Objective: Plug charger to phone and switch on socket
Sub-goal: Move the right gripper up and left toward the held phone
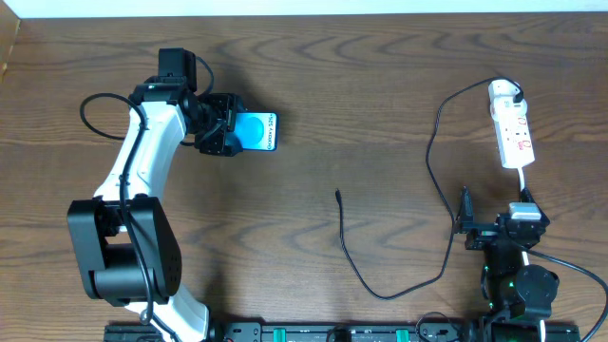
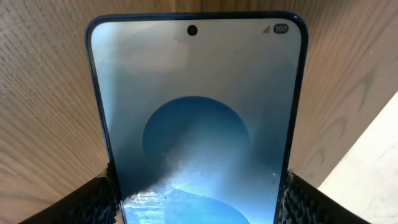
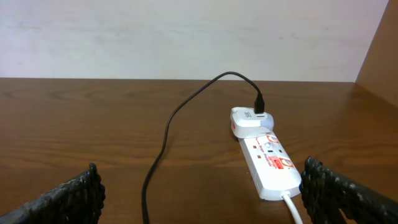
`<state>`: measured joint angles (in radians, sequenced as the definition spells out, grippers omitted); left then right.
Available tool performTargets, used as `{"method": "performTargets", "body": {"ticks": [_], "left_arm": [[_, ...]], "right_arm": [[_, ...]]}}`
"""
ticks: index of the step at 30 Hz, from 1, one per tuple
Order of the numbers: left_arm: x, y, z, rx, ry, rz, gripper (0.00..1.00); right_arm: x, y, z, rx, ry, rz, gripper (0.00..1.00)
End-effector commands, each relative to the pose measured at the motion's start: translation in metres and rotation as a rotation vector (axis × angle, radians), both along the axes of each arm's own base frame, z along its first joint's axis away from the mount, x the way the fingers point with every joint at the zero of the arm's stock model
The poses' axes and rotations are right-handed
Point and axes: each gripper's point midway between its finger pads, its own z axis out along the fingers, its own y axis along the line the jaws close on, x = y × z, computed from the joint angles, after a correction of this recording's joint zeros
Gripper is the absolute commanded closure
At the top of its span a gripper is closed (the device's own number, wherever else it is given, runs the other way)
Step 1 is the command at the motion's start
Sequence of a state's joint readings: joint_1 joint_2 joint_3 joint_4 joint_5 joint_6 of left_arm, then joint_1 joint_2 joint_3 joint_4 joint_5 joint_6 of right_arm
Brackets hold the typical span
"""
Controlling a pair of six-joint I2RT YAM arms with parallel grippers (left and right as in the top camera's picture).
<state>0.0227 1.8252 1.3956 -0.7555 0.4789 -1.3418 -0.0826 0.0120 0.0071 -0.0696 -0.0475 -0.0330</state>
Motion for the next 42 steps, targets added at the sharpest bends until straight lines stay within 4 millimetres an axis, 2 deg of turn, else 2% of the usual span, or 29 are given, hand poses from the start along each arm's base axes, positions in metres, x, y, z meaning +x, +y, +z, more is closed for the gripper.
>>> {"method": "performTargets", "body": {"ticks": [1,14,16,20,24,29,34,37,40,42], "left_arm": [[0.001,0.005,0.006,0.021,-0.019,0.009,0.93],[0.001,0.005,0.006,0.02,-0.018,0.009,0.93],[0.001,0.005,0.006,0.02,-0.018,0.009,0.93],[0.001,0.005,0.006,0.02,-0.018,0.009,0.92],[0.001,0.005,0.006,0.02,-0.018,0.009,0.92],[0.001,0.005,0.006,0.02,-0.018,0.009,0.93],[0.001,0.005,0.006,0.02,-0.018,0.009,0.93],[0.001,0.005,0.006,0.02,-0.018,0.009,0.93],[0.001,0.005,0.006,0.02,-0.018,0.009,0.93],[0.001,0.005,0.006,0.02,-0.018,0.009,0.93]], "right_arm": [[0.0,0.0,0.0,0.012,-0.002,-0.002,0.01],[0.0,0.0,0.02,0.003,-0.086,-0.002,0.01],[0.0,0.005,0.035,-0.001,-0.145,0.026,0.01],[-0.009,0.02,0.082,-0.027,-0.341,0.111,0.01],[-0.023,0.022,0.124,-0.05,-0.508,0.117,0.01],[-0.024,0.023,0.148,-0.04,-0.487,0.122,0.01],[0.001,0.03,0.168,-0.024,-0.323,0.172,0.01],[0.033,0.038,0.173,-0.003,-0.164,0.24,0.01],[0.067,0.06,0.171,0.023,0.002,0.393,0.01],[0.086,0.085,0.167,0.079,0.11,0.564,0.01]]}}
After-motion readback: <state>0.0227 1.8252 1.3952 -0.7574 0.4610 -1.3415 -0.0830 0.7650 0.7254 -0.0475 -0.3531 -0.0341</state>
